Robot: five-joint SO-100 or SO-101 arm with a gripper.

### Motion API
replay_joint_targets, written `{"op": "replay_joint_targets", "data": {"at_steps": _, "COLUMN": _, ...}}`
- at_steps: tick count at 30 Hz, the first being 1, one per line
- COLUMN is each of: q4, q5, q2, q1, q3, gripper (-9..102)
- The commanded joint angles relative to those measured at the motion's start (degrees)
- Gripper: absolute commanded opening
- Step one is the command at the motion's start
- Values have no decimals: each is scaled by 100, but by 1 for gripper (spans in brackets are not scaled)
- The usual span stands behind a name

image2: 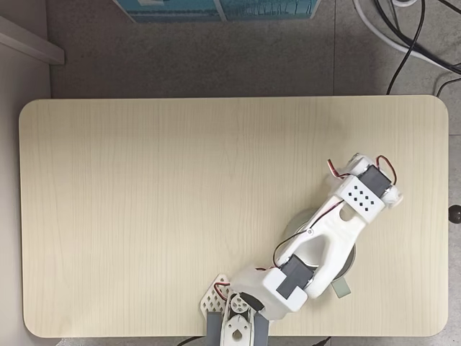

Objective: Grasp a dressing and put it in the cup.

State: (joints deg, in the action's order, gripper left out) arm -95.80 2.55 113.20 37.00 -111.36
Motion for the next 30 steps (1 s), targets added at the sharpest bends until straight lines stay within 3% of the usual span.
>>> {"op": "replay_joint_targets", "data": {"at_steps": 1, "q4": -800, "q5": 62, "q2": -510, "q1": 105, "q3": -888, "gripper": 0}}
{"op": "replay_joint_targets", "data": {"at_steps": 19, "q4": -949, "q5": -334, "q2": -4605, "q1": -35, "q3": 853, "gripper": 0}}
{"op": "replay_joint_targets", "data": {"at_steps": 30, "q4": -914, "q5": -1327, "q2": -6152, "q1": 448, "q3": 2628, "gripper": 0}}
